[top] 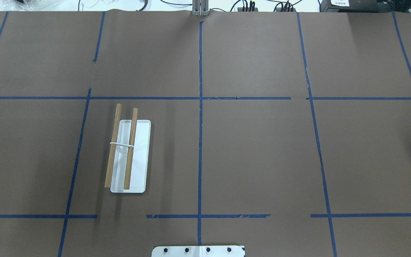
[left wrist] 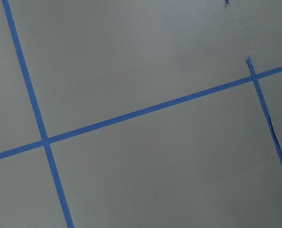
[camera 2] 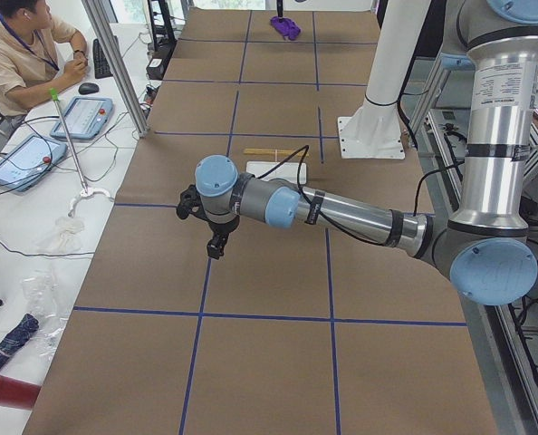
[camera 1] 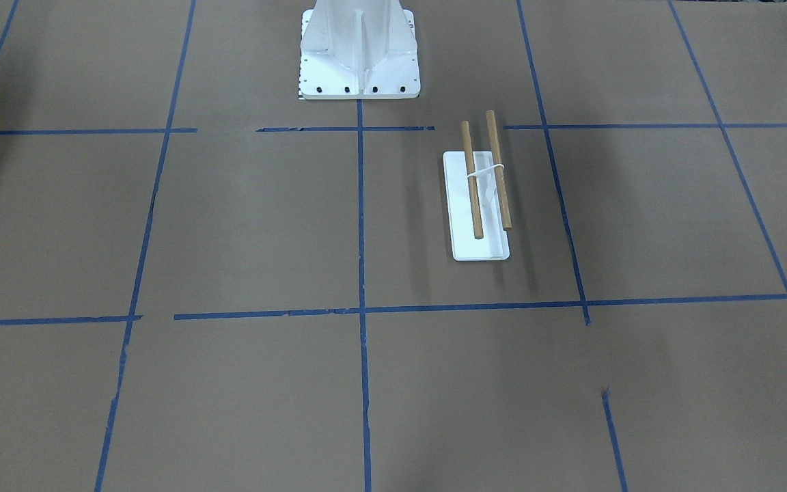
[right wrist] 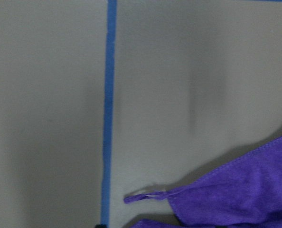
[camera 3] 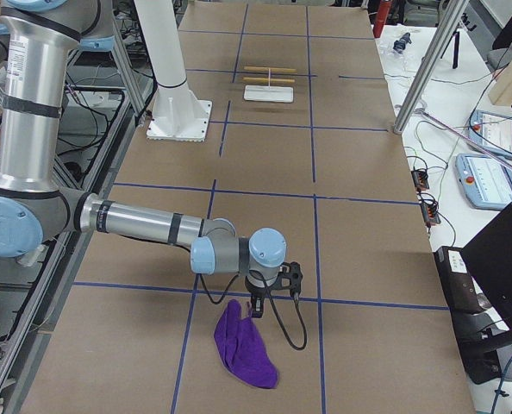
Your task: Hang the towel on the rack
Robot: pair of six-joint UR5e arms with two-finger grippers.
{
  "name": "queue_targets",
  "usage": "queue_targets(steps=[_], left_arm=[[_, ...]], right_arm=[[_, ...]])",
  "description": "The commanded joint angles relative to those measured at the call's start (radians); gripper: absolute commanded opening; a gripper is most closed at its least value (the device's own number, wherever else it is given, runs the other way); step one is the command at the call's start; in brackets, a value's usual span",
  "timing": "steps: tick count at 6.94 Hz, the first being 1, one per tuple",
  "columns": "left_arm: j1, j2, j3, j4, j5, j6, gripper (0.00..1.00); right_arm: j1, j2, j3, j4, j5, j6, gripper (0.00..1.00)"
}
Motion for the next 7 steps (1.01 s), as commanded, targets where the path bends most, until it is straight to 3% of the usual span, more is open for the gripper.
queue_targets(steps=[1,2,4,7], left_arm=[[0.0,-0.001,-0.017,0.0,0.0,-0.002,1.0],[0.0,-0.001,-0.029,0.0,0.0,-0.04,1.0],[0.0,-0.003,-0.049,-0.002,0.0,-0.091,1.0],[0.0,-0.003,-0.052,-0.004,0.001,-0.088,1.0]], right_arm=[[0.126,0.121,-0.249,0.097,0.002,-0.039,0.73],[0.133,0.161,-0.332,0.103,-0.007,-0.054,0.73],[0.133,0.176,-0.384,0.112,-0.109,-0.048,0.7],[0.131,0.163,-0.48,0.152,-0.108,-0.047,0.7]])
